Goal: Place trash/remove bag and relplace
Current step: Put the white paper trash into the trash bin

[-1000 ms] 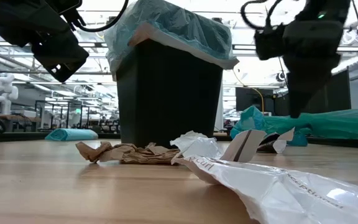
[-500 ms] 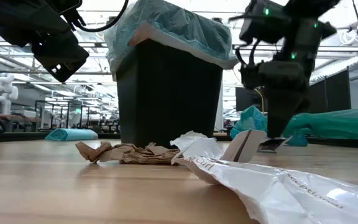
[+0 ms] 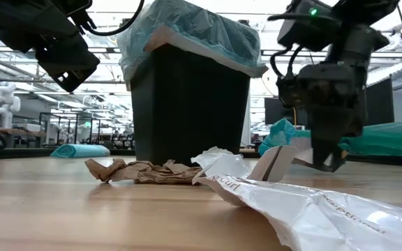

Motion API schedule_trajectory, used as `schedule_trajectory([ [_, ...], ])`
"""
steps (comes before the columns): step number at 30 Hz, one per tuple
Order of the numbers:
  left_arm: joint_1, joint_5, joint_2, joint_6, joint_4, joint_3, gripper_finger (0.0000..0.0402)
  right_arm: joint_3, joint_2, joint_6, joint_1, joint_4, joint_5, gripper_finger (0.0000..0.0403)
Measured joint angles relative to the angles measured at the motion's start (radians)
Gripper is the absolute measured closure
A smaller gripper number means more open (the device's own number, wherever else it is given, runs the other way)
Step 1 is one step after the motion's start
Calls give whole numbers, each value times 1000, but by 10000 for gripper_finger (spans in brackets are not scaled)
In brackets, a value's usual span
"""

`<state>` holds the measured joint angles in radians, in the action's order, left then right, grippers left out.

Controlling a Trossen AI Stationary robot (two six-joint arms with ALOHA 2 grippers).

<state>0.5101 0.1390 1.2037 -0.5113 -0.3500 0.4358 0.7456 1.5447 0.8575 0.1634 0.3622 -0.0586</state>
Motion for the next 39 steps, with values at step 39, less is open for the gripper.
schedule_trajectory([
  [39,0,0,0,0,0,0,228,844,122,-207,-74,130,280,392],
])
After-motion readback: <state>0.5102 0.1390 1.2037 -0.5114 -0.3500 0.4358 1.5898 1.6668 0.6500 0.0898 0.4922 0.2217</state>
